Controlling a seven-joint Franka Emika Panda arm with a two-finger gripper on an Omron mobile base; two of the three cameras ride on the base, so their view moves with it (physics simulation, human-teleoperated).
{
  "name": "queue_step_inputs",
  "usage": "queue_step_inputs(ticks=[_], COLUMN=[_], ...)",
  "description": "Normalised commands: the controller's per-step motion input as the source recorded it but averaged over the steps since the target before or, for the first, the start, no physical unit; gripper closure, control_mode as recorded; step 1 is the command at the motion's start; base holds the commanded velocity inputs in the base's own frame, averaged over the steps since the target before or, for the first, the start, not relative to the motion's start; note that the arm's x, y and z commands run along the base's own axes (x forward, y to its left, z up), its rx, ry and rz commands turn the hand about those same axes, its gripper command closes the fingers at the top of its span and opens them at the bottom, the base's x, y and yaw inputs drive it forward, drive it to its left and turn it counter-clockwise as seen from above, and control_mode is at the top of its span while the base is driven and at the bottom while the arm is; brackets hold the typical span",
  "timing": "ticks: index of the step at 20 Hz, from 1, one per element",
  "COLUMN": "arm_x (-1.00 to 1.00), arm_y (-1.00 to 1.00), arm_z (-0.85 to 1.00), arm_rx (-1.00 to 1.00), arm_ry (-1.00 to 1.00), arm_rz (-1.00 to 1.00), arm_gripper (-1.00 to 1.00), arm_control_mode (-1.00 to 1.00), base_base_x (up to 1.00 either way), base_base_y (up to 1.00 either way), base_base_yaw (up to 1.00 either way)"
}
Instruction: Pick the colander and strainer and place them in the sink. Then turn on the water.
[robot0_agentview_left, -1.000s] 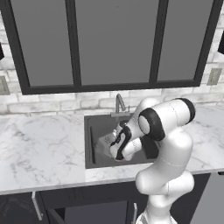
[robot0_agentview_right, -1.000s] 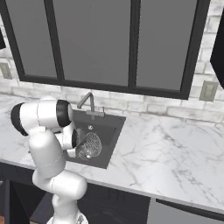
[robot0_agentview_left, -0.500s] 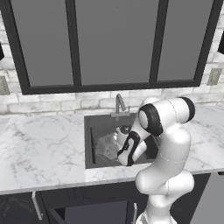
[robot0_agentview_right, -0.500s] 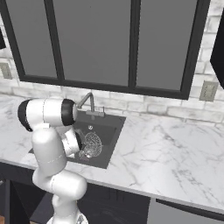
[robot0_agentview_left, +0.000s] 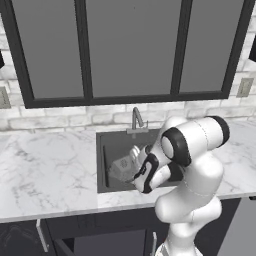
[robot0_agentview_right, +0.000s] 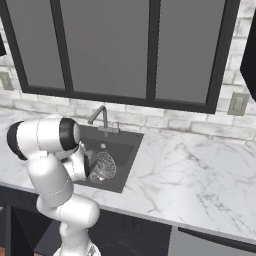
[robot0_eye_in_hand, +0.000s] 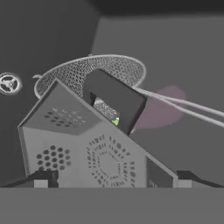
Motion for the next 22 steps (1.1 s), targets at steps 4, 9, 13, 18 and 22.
queue_step_inputs(ticks=[4,9,13,18,22], arm_x=[0.0,-0.04,-0.11,-0.02,-0.02], arm_y=[0.0,-0.01,-0.09,-0.18,-0.23], arm_z=[0.67,0.5,0.56,0.44,0.4], arm_rx=[0.02,0.03,0.02,0.01,0.01], arm_ry=[0.06,0.03,-0.03,-0.01,0.0], arm_rz=[0.0,0.03,0.1,0.11,0.12], arm_gripper=[-1.0,-1.0,-1.0,-1.0,-1.0], arm_control_mode=[-1.0,-1.0,-1.0,-1.0,-1.0], base_base_x=[0.0,0.0,0.0,0.0,0.0], base_base_y=[0.0,0.0,0.0,0.0,0.0], base_base_yaw=[0.0,0.0,0.0,0.0,0.0])
